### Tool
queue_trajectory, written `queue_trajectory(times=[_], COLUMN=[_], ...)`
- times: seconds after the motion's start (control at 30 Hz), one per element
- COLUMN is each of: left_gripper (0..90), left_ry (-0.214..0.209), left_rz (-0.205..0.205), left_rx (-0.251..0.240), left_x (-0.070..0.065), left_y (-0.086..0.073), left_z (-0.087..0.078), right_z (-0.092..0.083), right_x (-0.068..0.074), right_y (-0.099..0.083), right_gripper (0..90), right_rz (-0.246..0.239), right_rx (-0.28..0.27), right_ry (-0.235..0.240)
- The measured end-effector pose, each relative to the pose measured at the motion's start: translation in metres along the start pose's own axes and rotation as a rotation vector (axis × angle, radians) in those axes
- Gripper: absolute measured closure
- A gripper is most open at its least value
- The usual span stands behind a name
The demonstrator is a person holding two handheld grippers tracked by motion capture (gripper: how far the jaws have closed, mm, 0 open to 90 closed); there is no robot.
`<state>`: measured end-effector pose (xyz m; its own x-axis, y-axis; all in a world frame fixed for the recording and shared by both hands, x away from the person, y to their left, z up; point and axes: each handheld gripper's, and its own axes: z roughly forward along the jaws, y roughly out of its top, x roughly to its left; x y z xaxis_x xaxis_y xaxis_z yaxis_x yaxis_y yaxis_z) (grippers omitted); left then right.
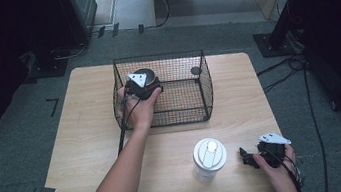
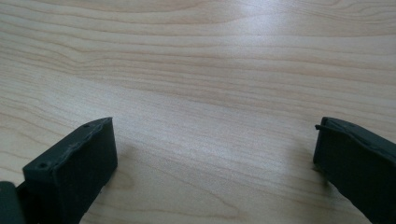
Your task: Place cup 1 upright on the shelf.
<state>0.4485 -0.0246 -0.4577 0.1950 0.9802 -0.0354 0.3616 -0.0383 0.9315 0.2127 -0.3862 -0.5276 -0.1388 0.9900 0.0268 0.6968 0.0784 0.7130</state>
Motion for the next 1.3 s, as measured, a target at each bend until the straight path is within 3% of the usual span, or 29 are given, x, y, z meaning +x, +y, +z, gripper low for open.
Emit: queue_trajectory(times=[0.1, 0.13, 0.2, 0.27, 0.37, 0.63, 0.7, 0.77, 1.0, 1.2, 1.3], left_gripper=[3.2, 0.0, 0.0, 0.0, 0.0, 0.0, 0.0, 0.0, 0.0, 0.0, 0.0], left_ry=[-0.005, -0.032, -0.029, -0.017, -0.012, -0.004, -0.012, 0.000, -0.007, -0.040, -0.031], left_rz=[-0.015, -0.043, -0.043, -0.007, 0.014, 0.048, 0.041, 0.064, 0.045, 0.036, 0.032], left_rx=[-0.010, -0.024, -0.022, -0.029, -0.042, -0.082, -0.090, -0.098, -0.126, -0.188, -0.211], left_x=[0.000, 0.001, 0.001, 0.001, 0.001, 0.005, 0.004, 0.003, 0.004, 0.002, 0.002], left_y=[0.002, 0.004, 0.004, 0.003, 0.003, 0.009, 0.010, 0.011, 0.016, 0.022, 0.029], left_z=[-0.002, -0.003, -0.004, -0.005, -0.007, -0.013, -0.015, -0.017, -0.020, -0.026, -0.030], right_z=[0.000, 0.000, 0.000, 0.000, 0.000, 0.000, 0.000, 0.000, 0.000, 0.000, 0.000], right_x=[0.000, 0.000, 0.000, 0.000, 0.000, 0.000, 0.000, 0.000, 0.000, 0.000, 0.000], right_y=[0.000, 0.000, 0.000, 0.000, 0.000, 0.000, 0.000, 0.000, 0.000, 0.000, 0.000], right_gripper=[0.0, 0.0, 0.0, 0.0, 0.0, 0.0, 0.0, 0.0, 0.0, 0.0, 0.0], right_rz=[0.000, 0.000, 0.000, 0.000, 0.000, -0.001, 0.002, 0.003, 0.003, 0.002, 0.002], right_rx=[0.000, 0.000, 0.000, 0.000, 0.000, 0.000, 0.000, -0.001, -0.001, -0.001, -0.001], right_ry=[0.000, 0.000, 0.000, 0.000, -0.001, 0.000, 0.000, 0.000, 0.000, 0.000, 0.000])
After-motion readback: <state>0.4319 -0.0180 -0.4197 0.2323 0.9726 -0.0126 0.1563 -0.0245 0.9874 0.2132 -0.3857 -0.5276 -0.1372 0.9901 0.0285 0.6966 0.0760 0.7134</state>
